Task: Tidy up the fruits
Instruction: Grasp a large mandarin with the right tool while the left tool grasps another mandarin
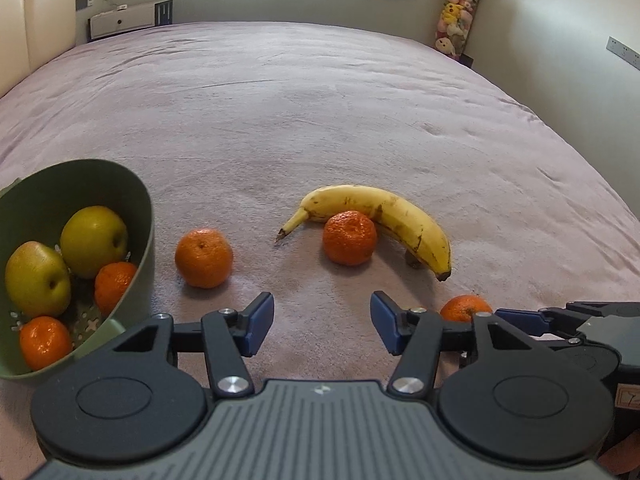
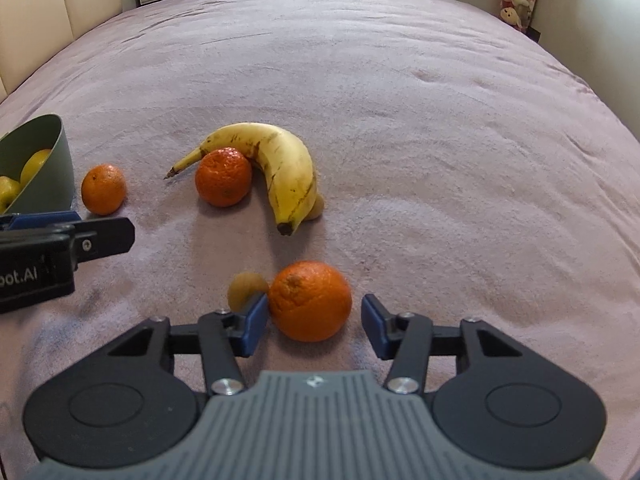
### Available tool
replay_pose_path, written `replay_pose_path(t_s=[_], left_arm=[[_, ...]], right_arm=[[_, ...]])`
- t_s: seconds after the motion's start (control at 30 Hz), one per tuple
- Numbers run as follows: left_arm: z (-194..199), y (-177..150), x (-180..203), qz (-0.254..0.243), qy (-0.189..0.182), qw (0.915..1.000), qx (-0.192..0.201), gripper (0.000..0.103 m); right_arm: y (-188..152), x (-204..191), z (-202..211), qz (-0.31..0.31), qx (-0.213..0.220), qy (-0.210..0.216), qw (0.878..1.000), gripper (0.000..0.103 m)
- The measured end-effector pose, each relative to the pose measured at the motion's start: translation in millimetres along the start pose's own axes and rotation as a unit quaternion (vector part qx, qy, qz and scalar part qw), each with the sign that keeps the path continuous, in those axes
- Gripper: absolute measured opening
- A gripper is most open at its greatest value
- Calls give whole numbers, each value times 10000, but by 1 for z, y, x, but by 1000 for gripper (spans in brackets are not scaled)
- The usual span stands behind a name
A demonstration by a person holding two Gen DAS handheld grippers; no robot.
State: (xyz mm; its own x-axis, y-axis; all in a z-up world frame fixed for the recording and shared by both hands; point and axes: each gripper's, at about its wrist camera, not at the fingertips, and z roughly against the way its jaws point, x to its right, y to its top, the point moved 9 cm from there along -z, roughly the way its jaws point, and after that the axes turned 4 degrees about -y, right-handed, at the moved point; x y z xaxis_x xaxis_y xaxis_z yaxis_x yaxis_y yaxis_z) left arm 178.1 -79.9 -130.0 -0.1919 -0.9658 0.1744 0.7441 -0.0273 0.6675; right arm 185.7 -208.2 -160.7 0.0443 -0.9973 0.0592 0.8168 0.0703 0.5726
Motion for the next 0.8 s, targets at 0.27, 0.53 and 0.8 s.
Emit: replay_pose_path(t_s=[0.27, 0.53, 0.8], left_arm=[[-15, 0, 7, -167, 0, 9998, -99, 65], [-33, 11, 10, -367, -72, 9992, -134, 65], [-57, 26, 14, -982, -3, 9951, -105, 65]], right_arm=[[0, 3, -10, -342, -174, 152, 9991, 45], [19, 16, -1, -496, 150, 52, 9986, 45], [29, 31, -15, -742, 138, -93, 9971, 45]])
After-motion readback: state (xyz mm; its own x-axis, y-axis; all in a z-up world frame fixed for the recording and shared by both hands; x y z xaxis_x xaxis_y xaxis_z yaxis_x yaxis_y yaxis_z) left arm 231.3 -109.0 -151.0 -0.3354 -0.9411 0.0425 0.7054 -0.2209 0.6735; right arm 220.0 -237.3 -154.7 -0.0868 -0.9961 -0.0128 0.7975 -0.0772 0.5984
